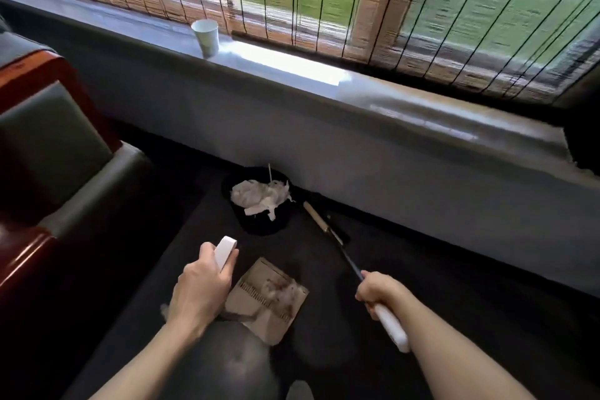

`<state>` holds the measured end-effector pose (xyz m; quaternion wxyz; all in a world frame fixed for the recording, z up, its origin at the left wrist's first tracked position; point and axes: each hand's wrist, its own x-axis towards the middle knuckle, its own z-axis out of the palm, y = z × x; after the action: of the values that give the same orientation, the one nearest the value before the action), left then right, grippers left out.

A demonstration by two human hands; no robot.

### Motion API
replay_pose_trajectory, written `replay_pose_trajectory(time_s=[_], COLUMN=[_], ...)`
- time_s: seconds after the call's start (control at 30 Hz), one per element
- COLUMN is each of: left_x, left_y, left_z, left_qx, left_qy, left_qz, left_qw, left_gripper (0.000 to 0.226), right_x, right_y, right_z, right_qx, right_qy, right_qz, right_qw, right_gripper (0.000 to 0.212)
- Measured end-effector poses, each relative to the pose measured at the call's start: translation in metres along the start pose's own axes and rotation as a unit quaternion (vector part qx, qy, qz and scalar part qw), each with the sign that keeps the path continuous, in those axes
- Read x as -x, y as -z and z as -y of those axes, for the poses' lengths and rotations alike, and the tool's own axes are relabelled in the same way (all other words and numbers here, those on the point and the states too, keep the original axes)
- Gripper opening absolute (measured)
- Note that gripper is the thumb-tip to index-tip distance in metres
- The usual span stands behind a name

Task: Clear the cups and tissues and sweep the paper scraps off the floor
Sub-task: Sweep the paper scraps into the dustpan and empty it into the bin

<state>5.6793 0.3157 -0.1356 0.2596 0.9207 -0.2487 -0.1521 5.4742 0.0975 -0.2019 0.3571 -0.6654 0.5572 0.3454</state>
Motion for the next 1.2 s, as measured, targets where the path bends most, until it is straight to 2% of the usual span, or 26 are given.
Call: replay_pose_trajectory(time_s=[0.07, 0.13, 0.33, 0.53, 0.63, 0.73, 0.87, 0.97, 1.0, 1.07, 1.13, 1.2], left_x=[0.004, 0.009, 0.039, 0.089, 0.113, 0.132, 0.154, 0.172, 0.177, 0.186, 0.191, 0.193], left_y=[0.002, 0.005, 0.02, 0.059, 0.079, 0.105, 0.137, 0.162, 0.169, 0.181, 0.191, 0.199], left_z=[0.005, 0.011, 0.04, 0.091, 0.12, 0.157, 0.202, 0.238, 0.249, 0.268, 0.284, 0.296], left_qx=[0.006, 0.014, -0.004, -0.038, -0.036, -0.036, -0.018, 0.002, 0.01, 0.016, 0.012, 0.004], left_qy=[-0.001, 0.0, -0.024, -0.1, -0.097, -0.085, -0.07, -0.039, -0.024, 0.004, 0.029, 0.049], left_qz=[-0.002, 0.003, 0.007, 0.019, 0.017, 0.008, 0.006, 0.006, 0.006, 0.007, 0.003, -0.006], left_qw=[1.0, 1.0, 1.0, 0.994, 0.995, 0.996, 0.997, 0.999, 1.0, 1.0, 1.0, 0.999], left_gripper=[0.037, 0.036, 0.037, 0.036, 0.036, 0.036, 0.037, 0.037, 0.038, 0.038, 0.038, 0.038], right_x=[0.007, 0.023, 0.104, 0.164, 0.176, 0.184, 0.177, 0.189, 0.192, 0.2, 0.204, 0.203], right_y=[-0.014, -0.029, -0.074, -0.128, -0.145, -0.164, -0.19, -0.229, -0.243, -0.267, -0.278, -0.272], right_z=[-0.013, -0.025, -0.034, -0.044, -0.044, -0.022, 0.017, 0.063, 0.075, 0.093, 0.101, 0.106], right_qx=[0.045, 0.014, 0.011, -0.099, -0.156, -0.16, -0.091, -0.043, -0.038, -0.037, -0.101, -0.149], right_qy=[0.0, -0.006, -0.014, 0.006, -0.006, -0.007, 0.02, 0.041, 0.045, 0.047, 0.049, 0.059], right_qz=[0.044, 0.078, 0.137, 0.093, 0.089, 0.071, 0.034, 0.051, 0.06, 0.091, 0.138, 0.137], right_qw=[0.998, 0.997, 0.99, 0.991, 0.984, 0.985, 0.995, 0.997, 0.996, 0.994, 0.984, 0.978], right_gripper=[0.081, 0.089, 0.086, 0.087, 0.087, 0.086, 0.07, 0.027, 0.021, 0.027, 0.017, 0.015])
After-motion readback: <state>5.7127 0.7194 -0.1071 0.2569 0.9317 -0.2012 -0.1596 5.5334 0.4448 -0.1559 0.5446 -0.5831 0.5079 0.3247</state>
